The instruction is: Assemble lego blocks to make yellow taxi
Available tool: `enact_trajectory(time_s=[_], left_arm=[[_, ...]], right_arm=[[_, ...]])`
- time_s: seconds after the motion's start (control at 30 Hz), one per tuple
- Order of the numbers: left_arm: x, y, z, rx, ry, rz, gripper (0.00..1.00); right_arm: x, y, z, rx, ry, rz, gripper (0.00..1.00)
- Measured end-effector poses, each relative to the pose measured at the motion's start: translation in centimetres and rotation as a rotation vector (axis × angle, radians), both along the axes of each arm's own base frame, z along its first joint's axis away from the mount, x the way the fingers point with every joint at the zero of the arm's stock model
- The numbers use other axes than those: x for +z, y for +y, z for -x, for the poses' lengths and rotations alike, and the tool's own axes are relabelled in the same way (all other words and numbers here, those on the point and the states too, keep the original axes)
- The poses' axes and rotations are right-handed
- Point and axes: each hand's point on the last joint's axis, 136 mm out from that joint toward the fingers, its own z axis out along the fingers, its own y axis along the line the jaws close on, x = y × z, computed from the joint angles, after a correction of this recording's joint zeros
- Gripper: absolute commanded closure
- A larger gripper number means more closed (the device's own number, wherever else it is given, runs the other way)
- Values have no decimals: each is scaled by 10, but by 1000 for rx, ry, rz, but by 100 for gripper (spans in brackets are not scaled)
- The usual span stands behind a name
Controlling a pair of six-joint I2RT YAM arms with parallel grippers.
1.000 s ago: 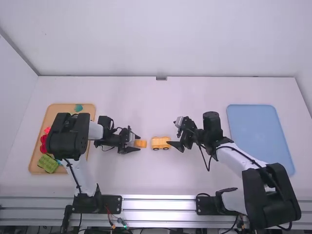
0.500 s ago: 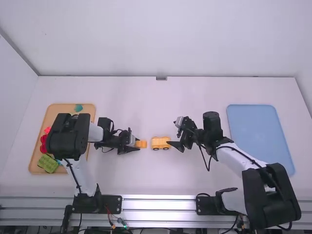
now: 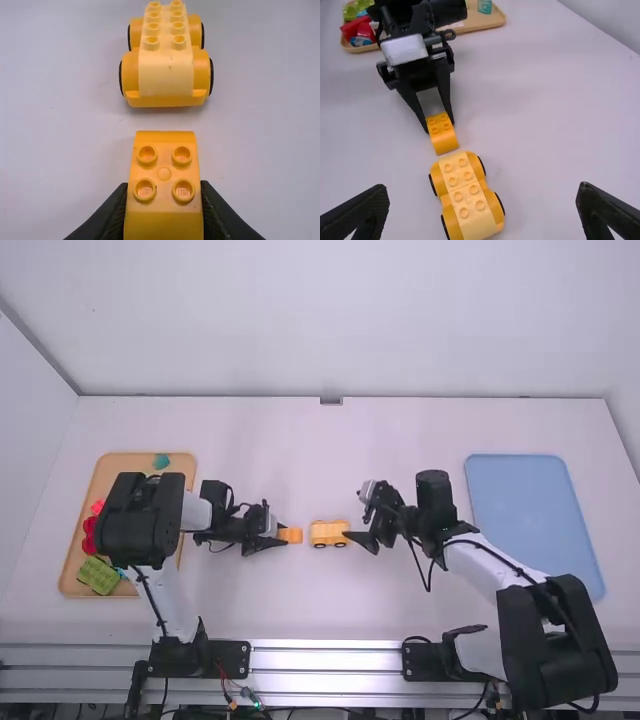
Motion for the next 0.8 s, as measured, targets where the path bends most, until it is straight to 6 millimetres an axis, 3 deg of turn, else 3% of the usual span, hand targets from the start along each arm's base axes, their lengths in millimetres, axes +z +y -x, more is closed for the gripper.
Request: enact_trajectory(time_s=[0.13,0.3,0.47,0.6,0.8], left_arm=[[17,-3,4,-5,16,29,80],[56,-4,0,-13,-84,49,82],[84,-9,4,-11,-175,58,77],[91,-20,6,-15,-227,67,77],[81,-42,6,17,-223,40,77]], right_arm=[[-10,2,-1,34,-21,10,2],[-41,6,-1,95,-13,13,1],[-63,13,-8,140,-62,-17,1],[-81,16,-14,156,-103,-31,1],[-104,21,-8,205,-118,-75,1]])
